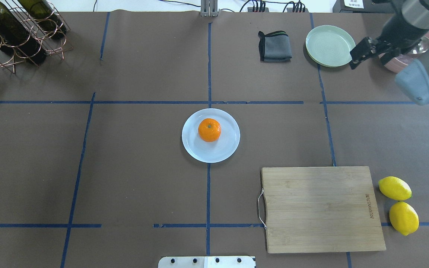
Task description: Pick orange to plate
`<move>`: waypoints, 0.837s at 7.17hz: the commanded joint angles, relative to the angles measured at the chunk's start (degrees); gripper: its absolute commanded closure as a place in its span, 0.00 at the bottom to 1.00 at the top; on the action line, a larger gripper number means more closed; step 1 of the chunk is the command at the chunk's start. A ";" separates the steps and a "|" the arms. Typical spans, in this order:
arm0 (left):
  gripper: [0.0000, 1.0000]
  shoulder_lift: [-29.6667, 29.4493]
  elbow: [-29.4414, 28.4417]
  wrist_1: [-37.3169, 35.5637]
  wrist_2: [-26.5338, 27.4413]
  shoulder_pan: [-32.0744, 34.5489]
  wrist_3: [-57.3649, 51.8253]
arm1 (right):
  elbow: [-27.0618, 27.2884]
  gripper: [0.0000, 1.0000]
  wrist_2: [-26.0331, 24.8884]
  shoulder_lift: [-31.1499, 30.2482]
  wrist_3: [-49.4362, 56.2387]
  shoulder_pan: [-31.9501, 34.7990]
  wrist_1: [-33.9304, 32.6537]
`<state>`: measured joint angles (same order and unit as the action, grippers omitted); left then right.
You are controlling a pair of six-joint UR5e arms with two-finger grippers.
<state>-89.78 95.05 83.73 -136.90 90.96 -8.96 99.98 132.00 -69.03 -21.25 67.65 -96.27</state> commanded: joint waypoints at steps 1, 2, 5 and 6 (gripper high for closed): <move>0.00 -0.13 0.22 0.03 -0.03 0.01 2.54 | -0.57 0.00 1.60 -9.76 16.25 8.51 -0.23; 0.00 -0.04 0.31 0.03 -0.03 0.01 3.59 | -1.01 0.00 1.68 -12.94 22.85 12.29 -1.36; 0.00 0.04 -0.21 0.03 0.06 0.01 3.16 | -8.62 0.00 3.17 -16.75 41.84 24.24 -3.91; 0.00 0.04 -0.48 0.03 0.06 0.01 3.16 | -9.53 0.00 3.18 -17.71 42.16 26.02 -3.66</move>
<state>-89.74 94.92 83.76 -136.88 90.97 -5.71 92.79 134.74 -85.68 17.43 90.35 -99.75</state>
